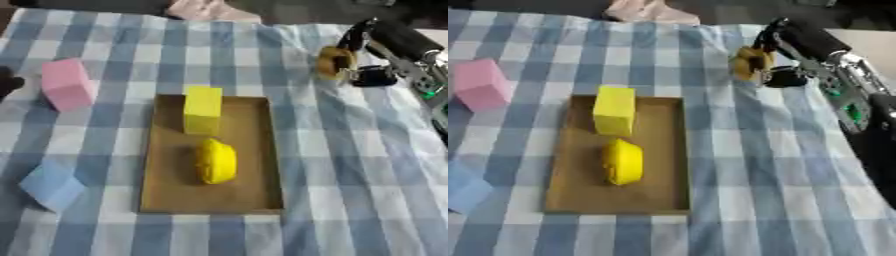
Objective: Pick up objects on the table and place them in the box.
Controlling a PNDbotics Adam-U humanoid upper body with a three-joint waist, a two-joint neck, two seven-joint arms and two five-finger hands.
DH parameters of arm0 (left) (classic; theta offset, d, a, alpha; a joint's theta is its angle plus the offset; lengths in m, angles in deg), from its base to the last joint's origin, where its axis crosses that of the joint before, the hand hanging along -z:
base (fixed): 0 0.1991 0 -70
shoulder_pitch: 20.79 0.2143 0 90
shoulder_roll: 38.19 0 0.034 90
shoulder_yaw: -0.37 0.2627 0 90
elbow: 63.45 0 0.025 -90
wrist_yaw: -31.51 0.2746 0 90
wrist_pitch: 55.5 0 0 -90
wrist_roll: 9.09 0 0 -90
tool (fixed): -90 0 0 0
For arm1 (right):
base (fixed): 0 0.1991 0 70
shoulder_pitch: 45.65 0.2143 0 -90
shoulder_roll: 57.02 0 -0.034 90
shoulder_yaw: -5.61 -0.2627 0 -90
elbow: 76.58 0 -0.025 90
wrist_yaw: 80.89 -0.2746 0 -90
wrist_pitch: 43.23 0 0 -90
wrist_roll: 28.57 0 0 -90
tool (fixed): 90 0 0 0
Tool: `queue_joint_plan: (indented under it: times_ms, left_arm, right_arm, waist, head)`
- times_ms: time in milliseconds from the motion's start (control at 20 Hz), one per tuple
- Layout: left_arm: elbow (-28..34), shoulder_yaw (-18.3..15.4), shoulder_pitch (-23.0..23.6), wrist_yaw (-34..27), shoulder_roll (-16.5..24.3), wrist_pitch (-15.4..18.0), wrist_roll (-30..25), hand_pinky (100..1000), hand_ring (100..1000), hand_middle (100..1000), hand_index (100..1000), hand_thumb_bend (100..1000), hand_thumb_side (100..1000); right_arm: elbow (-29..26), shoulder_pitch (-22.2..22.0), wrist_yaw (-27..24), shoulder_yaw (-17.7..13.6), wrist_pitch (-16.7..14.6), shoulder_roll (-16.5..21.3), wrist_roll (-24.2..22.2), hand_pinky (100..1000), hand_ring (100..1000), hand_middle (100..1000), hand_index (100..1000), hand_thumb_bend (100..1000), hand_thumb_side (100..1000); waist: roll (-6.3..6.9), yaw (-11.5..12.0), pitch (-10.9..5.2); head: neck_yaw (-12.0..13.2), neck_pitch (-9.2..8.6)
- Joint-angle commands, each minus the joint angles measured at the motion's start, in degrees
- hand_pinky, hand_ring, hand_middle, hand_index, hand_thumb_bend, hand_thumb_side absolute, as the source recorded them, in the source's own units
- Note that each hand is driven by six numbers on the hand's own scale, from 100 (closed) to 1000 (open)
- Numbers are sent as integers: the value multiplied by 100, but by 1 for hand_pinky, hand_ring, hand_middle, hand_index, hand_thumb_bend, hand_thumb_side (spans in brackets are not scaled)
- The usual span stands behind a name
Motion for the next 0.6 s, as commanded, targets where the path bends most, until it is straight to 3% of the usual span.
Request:
queue_joint_plan:
  times_ms: [50,250,600]
  left_arm:
    - [103,-25,-19,-19,68,4,-26,932,738,677,841,100,751]
    - [103,-30,-11,-35,71,10,-22,931,739,677,841,100,746]
    - [103,-37,-11,-55,53,31,-8,931,739,678,841,100,742]
  right_arm:
    - [-589,22,-434,36,-18,346,-157,758,564,404,617,100,201]
    - [-1443,-89,-933,220,-36,511,-415,759,566,405,618,100,196]
    - [-2834,122,-1439,909,-165,222,-1129,757,565,409,622,100,187]
  waist:
    - [35,-32,-200]
    - [55,-75,-268]
    - [106,-95,-315]
  head:
    - [45,39]
    - [99,97]
    - [94,194]
